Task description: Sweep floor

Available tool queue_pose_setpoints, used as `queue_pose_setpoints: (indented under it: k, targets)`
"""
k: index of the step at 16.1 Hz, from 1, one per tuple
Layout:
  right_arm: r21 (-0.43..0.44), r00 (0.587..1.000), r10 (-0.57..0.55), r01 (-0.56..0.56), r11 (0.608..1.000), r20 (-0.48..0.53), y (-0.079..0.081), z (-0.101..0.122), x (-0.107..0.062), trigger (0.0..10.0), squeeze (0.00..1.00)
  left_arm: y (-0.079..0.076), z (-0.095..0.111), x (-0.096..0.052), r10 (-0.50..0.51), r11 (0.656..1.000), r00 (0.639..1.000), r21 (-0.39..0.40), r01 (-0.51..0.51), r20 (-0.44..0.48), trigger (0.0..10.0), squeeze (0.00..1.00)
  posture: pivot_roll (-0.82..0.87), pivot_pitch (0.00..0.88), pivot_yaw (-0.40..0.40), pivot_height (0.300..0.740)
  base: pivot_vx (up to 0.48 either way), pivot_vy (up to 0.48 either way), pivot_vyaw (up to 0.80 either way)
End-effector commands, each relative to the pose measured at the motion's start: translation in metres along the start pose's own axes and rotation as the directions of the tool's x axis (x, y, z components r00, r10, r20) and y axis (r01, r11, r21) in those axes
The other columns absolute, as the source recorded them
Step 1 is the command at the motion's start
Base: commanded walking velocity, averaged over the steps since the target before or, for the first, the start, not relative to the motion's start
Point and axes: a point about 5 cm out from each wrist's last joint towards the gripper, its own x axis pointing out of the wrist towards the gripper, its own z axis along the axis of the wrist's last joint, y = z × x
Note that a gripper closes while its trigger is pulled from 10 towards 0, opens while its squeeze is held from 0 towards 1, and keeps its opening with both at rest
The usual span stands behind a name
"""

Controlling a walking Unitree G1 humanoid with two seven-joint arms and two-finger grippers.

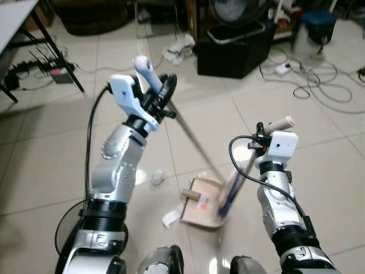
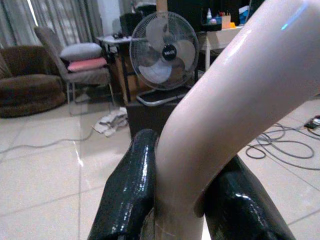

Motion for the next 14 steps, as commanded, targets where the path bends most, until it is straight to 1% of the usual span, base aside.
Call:
queue_pose_setpoints:
  k: [1,2,3,5,7,8,9,10,11,12,13,14]
  targets:
    - [0.018,0.999,0.003,-0.004,1.000,0.032,0.001,0.005,0.001,10.0,0.00,0.001,0.018,0.004,-0.044,0.999,0.998,0.025,0.043,0.042,10.0,0.00,-0.03,0.008,0.106,0.740,0.000,0.000,0.00]
    - [0.018,0.999,0.005,-0.006,1.000,0.036,0.001,0.006,0.003,10.0,0.00,0.009,0.029,0.005,-0.048,0.995,0.998,0.089,0.044,0.051,10.0,0.00,-0.04,0.000,0.104,0.740,0.000,0.000,0.00]
    - [0.023,0.999,0.005,-0.007,1.000,0.049,0.000,0.010,0.006,10.0,0.00,0.024,0.040,0.005,0.005,0.985,0.997,0.173,-0.017,0.073,10.0,0.00,-0.04,0.000,0.101,0.740,0.000,0.000,0.00]
    - [0.031,0.998,0.003,-0.005,1.000,0.058,-0.001,0.012,0.007,10.0,0.00,0.033,0.046,0.005,0.045,0.971,0.995,0.229,-0.064,0.086,10.0,0.00,-0.04,0.000,0.098,0.740,0.000,0.000,0.00]
    - [0.055,0.997,-0.010,0.006,0.998,0.080,-0.005,0.016,0.007,10.0,0.00,0.042,0.046,0.001,0.095,0.940,0.992,0.320,-0.115,0.078,10.0,0.00,-0.05,0.000,0.093,0.740,0.000,0.000,0.00]
    - [0.065,0.997,-0.018,0.013,0.998,0.079,-0.008,0.015,0.004,10.0,0.00,0.046,0.039,-0.003,0.131,0.914,0.990,0.379,-0.142,0.054,10.0,0.00,-0.05,0.000,0.092,0.740,0.000,0.000,0.00]
    - [0.067,0.997,-0.020,0.015,0.998,0.078,-0.008,0.015,0.003,10.0,0.00,0.047,0.036,-0.005,0.144,0.905,0.989,0.398,-0.150,0.045,10.0,0.00,-0.05,0.000,0.091,0.740,0.000,0.000,0.00]
    - [0.067,0.997,-0.026,0.022,0.998,0.066,-0.010,0.011,-0.002,10.0,0.00,0.051,0.021,-0.010,0.195,0.885,0.981,0.430,-0.178,0.006,10.0,0.00,-0.06,0.000,0.088,0.740,0.000,0.000,0.00]
    - [0.068,0.998,-0.027,0.023,0.997,0.063,-0.010,0.010,-0.003,10.0,0.00,0.051,0.017,-0.012,0.202,0.885,0.979,0.427,-0.183,-0.001,10.0,0.00,-0.06,0.000,0.088,0.740,0.000,0.000,0.00]
    - [0.072,0.998,-0.028,0.024,0.997,0.058,-0.011,0.008,-0.007,10.0,0.00,0.051,0.006,-0.015,0.217,0.884,0.976,0.426,-0.192,-0.010,10.0,0.00,-0.06,0.000,0.087,0.740,0.000,0.000,0.00]
    - [0.078,0.998,-0.029,0.025,0.997,0.054,-0.011,0.006,-0.010,10.0,0.00,0.050,-0.015,-0.019,0.234,0.885,0.971,0.424,-0.193,-0.047,10.0,0.00,-0.06,0.000,0.087,0.740,0.000,0.000,0.00]
    - [0.080,0.998,-0.030,0.026,0.996,0.052,-0.011,0.006,-0.011,10.0,0.00,0.049,-0.023,-0.021,0.237,0.885,0.969,0.426,-0.189,-0.062,10.0,0.00,-0.06,0.000,0.087,0.740,0.000,0.000,0.00]
